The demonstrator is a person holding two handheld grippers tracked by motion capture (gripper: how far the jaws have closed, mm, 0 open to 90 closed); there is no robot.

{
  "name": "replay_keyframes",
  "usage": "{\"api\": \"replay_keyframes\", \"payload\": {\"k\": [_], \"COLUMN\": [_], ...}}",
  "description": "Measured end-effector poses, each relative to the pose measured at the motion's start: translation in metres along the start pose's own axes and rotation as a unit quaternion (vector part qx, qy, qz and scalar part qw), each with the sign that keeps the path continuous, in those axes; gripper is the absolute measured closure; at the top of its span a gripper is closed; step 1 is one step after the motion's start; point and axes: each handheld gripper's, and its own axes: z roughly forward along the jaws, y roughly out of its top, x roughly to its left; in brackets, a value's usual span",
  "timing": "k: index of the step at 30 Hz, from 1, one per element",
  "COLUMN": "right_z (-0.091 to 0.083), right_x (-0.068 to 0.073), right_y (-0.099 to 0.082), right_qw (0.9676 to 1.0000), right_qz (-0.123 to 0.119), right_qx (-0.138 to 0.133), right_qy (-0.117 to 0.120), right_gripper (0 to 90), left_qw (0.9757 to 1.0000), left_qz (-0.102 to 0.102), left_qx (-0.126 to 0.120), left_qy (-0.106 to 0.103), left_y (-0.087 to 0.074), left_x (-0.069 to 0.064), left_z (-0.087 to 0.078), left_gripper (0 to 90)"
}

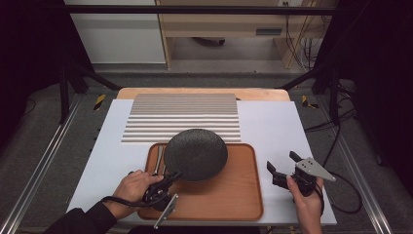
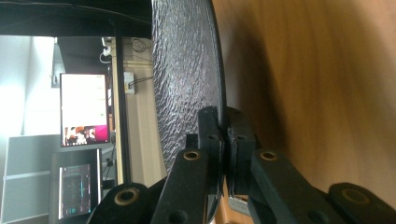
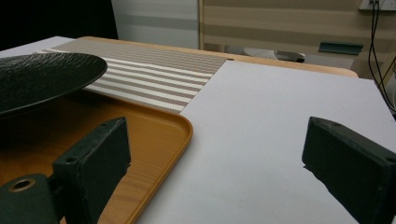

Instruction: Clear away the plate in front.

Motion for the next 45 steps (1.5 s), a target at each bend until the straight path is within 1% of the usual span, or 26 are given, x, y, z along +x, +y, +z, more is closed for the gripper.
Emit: {"api": "replay_keyframes", "payload": {"k": [4,7,10,13,16,17,25,30,34,36,39,45], "right_z": [0.0,0.001,0.001,0.002,0.002,0.002,0.002,0.001,0.001,0.001,0.001,0.002], "right_x": [-0.001,0.0,0.0,-0.001,-0.002,-0.001,-0.001,-0.001,-0.001,-0.001,-0.001,-0.001], "right_y": [0.0,0.0,0.0,0.0,-0.001,-0.001,-0.001,0.0,0.0,0.0,0.0,0.0], "right_qw": [1.0,1.0,1.0,1.0,1.0,1.0,1.0,1.0,1.0,1.0,1.0,1.0], "right_qz": [0.002,0.005,0.001,0.002,0.003,0.002,0.003,0.007,0.007,0.004,0.004,0.0], "right_qx": [0.001,0.0,0.0,0.001,0.002,0.002,0.003,0.001,0.001,0.001,0.001,0.002], "right_qy": [0.0,0.0,0.001,0.0,0.0,0.0,0.001,0.0,0.0,0.0,0.0,0.0], "right_gripper": [7.9,7.9,7.9,7.9,7.9,7.9,7.9,7.9,7.9,7.9,7.9,7.9], "left_qw": [1.0,1.0,0.9999,0.9999,0.9999,0.9999,0.9999,0.9998,0.9998,0.9998,0.9997,0.9996], "left_qz": [0.003,0.002,0.001,0.001,-0.001,0.003,0.003,0.01,0.01,0.006,0.005,0.01], "left_qx": [-0.001,-0.001,-0.001,-0.001,-0.004,-0.004,-0.006,-0.01,-0.012,-0.013,-0.014,-0.017], "left_qy": [-0.004,-0.008,-0.012,-0.011,-0.012,-0.011,-0.013,-0.014,-0.013,-0.015,-0.017,-0.019], "left_y": [0.001,0.0,0.0,0.0,0.001,0.002,0.006,0.01,0.013,0.014,0.015,0.019], "left_x": [-0.001,-0.003,-0.005,-0.006,-0.007,-0.006,-0.008,-0.01,-0.01,-0.01,-0.012,-0.014], "left_z": [0.001,0.003,0.003,0.002,0.001,0.0,-0.003,-0.006,-0.009,-0.01,-0.012,-0.018], "left_gripper": [87.1,87.1,87.1,87.0,87.1,87.0,87.0,86.8,86.9,86.9,86.9,86.7]}}
